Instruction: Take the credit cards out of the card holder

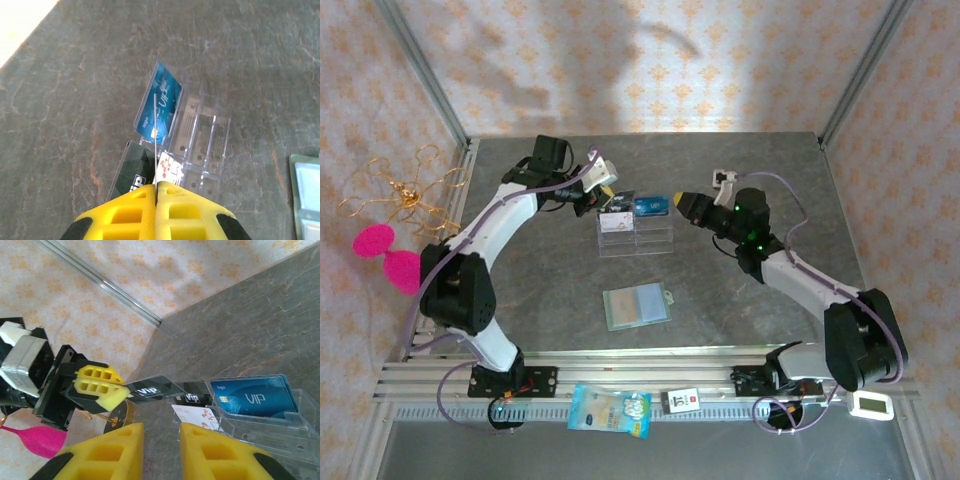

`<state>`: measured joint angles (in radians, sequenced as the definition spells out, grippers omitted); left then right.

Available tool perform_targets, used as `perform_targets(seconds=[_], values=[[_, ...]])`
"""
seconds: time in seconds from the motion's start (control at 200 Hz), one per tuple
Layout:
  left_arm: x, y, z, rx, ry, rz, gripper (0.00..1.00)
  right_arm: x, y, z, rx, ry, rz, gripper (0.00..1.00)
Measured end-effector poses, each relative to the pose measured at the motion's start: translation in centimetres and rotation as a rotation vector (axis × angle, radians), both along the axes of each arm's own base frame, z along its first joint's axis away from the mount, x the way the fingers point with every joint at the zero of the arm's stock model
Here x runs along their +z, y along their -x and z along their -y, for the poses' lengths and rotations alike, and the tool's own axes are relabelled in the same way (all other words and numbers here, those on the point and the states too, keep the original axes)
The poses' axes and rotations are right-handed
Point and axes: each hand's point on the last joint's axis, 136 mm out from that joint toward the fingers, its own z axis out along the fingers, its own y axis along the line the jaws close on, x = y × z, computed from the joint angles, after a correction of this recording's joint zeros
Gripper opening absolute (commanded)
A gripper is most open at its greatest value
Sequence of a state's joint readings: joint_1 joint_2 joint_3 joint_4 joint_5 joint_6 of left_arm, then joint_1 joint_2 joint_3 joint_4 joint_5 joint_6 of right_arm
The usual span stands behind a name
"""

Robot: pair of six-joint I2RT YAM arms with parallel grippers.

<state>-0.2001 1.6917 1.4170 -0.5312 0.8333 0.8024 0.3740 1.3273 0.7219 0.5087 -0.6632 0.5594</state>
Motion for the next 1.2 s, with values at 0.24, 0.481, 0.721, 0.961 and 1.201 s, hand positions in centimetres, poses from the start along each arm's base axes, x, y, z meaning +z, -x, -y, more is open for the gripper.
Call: perform_targets(seconds=[0.24,0.481,0.721,0.961,1.201], values=[[-1.8,-0.6,-0.2,-0.051,-0.053,-0.032,0.0,-0.1,-1.1,-0.3,0.001,0.013,0.0,0.24],[-1.6,-1.5,-1.2,-0.059,-0.072,-0.019,0.0,-0.3,-1.5,-0.6,0.004,0.015,-0.006,0.24],[-2.6,-1.9,-1.2,-0.081,-0.083,-0.046,0.0,-0.6,-1.6,-0.7,0.008,0.018,-0.014,0.25],[-3.4,-2.4,-1.1,-0.091,-0.09,-0.071,0.0,-1.1,-1.7,-0.8,0.016,0.024,-0.022,0.25],[-3.8,-3.1,-1.0,-0.098,-0.092,-0.081,0.0,-1.6,-1.7,-1.0,0.027,0.028,-0.033,0.25]])
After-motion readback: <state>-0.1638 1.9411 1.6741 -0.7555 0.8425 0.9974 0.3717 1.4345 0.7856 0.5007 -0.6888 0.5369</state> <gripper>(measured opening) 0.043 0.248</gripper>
